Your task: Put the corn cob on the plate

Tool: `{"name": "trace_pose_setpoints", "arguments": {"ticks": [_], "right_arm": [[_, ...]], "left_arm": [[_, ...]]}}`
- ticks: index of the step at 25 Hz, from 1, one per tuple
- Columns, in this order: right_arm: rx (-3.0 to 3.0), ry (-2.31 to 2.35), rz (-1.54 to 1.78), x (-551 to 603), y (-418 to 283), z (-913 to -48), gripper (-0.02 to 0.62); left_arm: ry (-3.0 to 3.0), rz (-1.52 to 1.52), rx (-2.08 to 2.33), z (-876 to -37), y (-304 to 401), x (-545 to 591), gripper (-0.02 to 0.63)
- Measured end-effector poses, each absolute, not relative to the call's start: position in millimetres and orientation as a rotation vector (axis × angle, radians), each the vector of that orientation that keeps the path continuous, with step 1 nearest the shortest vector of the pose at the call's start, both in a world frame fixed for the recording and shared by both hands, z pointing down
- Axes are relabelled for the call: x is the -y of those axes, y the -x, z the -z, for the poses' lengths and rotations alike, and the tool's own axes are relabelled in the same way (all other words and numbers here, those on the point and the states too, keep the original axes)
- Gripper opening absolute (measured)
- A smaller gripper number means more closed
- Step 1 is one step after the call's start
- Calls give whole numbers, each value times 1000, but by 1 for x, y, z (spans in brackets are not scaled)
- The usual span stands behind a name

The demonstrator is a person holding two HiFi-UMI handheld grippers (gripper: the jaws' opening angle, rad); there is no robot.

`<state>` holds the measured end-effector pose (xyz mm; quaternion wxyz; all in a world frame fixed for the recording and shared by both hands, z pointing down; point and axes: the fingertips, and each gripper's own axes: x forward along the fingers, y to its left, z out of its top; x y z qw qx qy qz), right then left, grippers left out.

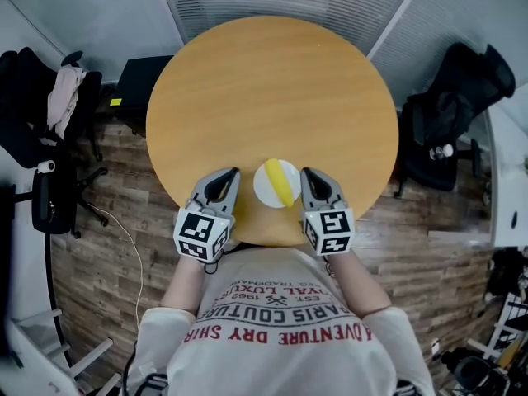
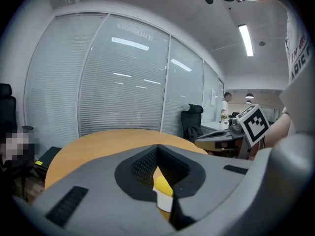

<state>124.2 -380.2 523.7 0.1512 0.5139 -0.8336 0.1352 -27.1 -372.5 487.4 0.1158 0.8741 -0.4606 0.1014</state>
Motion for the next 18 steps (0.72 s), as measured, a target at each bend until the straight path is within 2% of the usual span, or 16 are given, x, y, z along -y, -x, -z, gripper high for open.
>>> {"name": "trace_pose_setpoints", "arguments": {"ticks": [8,18], "right_arm": [[2576,-1510,-205,344,-131,-457,28],[2593,-1492,-211,319,-144,-451,28]], "left_arm": [[-2618,-229,1367,-461,11,342,32],[-2651,-133,1404,-438,5,319,32]]}}
